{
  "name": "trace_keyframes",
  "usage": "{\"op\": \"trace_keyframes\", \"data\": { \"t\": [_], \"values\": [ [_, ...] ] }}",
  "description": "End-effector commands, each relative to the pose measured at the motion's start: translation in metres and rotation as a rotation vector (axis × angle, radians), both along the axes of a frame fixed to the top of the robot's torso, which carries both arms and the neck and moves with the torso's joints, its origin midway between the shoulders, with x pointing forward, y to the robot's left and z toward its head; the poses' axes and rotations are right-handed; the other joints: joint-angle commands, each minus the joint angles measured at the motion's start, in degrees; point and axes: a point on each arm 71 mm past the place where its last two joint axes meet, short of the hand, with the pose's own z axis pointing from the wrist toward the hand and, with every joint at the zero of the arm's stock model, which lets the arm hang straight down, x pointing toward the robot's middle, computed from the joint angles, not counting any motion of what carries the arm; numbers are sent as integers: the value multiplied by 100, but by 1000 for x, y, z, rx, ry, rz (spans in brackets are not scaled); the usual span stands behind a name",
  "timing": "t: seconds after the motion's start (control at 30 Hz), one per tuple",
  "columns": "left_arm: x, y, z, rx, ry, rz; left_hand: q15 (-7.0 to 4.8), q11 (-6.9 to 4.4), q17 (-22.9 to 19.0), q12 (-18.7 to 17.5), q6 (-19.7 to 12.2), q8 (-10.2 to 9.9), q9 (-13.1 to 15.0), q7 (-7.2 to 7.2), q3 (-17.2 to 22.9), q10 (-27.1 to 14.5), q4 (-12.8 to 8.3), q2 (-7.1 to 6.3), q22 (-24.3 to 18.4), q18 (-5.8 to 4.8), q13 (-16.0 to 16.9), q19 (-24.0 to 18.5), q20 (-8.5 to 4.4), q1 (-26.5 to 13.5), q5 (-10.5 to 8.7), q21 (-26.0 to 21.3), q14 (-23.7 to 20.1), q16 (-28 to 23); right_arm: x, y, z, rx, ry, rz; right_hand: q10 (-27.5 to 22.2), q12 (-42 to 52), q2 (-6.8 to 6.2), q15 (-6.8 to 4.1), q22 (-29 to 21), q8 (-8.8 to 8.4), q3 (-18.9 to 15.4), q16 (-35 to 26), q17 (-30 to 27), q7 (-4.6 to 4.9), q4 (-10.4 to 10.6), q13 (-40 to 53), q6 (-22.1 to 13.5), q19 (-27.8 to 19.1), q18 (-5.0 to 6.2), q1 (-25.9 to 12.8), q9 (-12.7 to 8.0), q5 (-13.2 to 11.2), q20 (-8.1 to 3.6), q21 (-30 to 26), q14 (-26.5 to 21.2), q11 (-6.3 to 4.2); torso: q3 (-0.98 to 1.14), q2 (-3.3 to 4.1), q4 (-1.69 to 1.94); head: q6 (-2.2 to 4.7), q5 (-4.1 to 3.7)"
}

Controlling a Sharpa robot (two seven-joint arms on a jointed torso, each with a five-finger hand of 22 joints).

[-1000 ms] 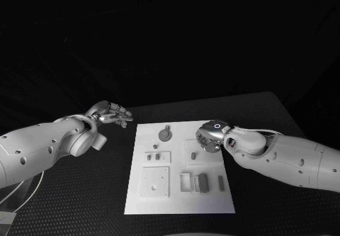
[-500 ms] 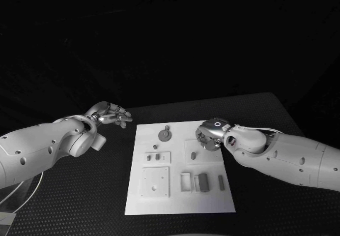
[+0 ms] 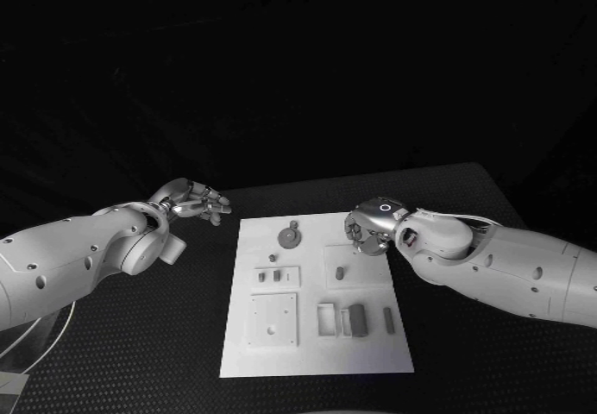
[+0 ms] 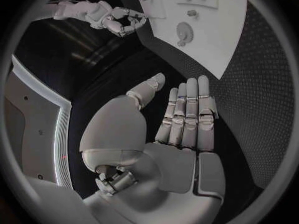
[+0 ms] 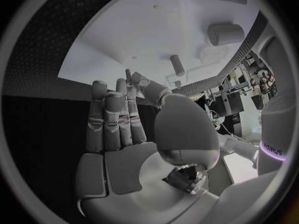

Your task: Assemble the parts on the task board

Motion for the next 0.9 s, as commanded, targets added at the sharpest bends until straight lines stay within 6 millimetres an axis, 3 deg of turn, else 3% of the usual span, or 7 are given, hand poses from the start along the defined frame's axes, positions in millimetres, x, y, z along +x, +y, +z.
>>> {"op": "trace_keyframes", "data": {
  "t": [0.03, 0.2, 0.37, 0.5, 0.63, 0.9],
  "values": [
    [0, -1, 0, -7, 6, -11, 29, 0, 9, -2, -43, -16, 6, 8, -15, 15, 18, -1, -6, 58, -8, 12, 44, -44, -32, -27, 7, -27, -1, 0, 3, 17, 26, -2, 110, -10, -65, -76, 132, 25, 24, 36, 6, -5, -7, 10, 35, 50, 90, 6, 3, 15, -48, 34, -25, -59, 2, 0, -1, 4, 1],
    [0, 0, 0, -7, 5, -8, 29, 0, 11, -3, -44, -16, 6, 8, -16, 14, 20, -1, -7, 58, -9, 13, 44, -45, -32, -28, 8, -30, -3, 4, 13, 92, 38, 1, 110, -12, -65, -76, 132, 25, 23, 39, 8, -5, -6, 15, 35, 50, 90, 3, 6, 15, -48, 37, -26, -59, 2, 1, -2, 7, 6],
    [1, 0, 0, -6, 3, -7, 29, 0, 14, -3, -45, -17, 6, 8, -17, 14, 22, -1, -8, 58, -10, 13, 44, -46, -32, -29, 9, -34, -11, 16, 22, 199, 36, 39, 106, -19, -56, -76, 131, 22, 26, 41, 10, -4, -6, 24, 31, 53, 90, -1, 11, 15, -50, 43, -32, -59, -2, 0, -3, 29, 60],
    [1, -1, 0, -7, 1, -6, 29, 0, 17, -3, -45, -17, 6, 8, -17, 14, 22, -1, -8, 59, -11, 13, 44, -45, -32, -30, 9, -36, -18, 29, 26, 253, 30, 80, 103, -24, -50, -75, 131, 19, 28, 41, 11, -3, -7, 29, 27, 53, 90, -2, 15, 15, -52, 47, -37, -58, -2, 2, 2, 27, 139],
    [2, 1, 0, -5, -1, 0, 29, 0, 17, -3, -45, -17, 6, 8, -17, 14, 23, -1, -9, 59, -11, 13, 44, -44, -32, -30, 9, -36, -28, 45, 26, 271, 31, 128, 101, -26, -49, -75, 131, 19, 29, 42, 11, -2, -8, 31, 26, 53, 90, -1, 16, 15, -53, 48, -38, -58, 0, -4, -6, 12, 269],
    [2, 2, 0, -3, -3, 5, 29, -1, 23, -3, -44, -16, 6, 7, -16, 15, 21, -2, -10, 60, -13, 14, 43, -39, -30, -33, 11, -42, -45, 73, 18, 301, 69, 196, 97, -33, -45, -74, 130, 16, 33, 42, 12, -2, -9, 39, 22, 52, 90, 2, 21, 15, -55, 51, -44, -56, -16, 0, 3, -43, 510]
  ]
}}
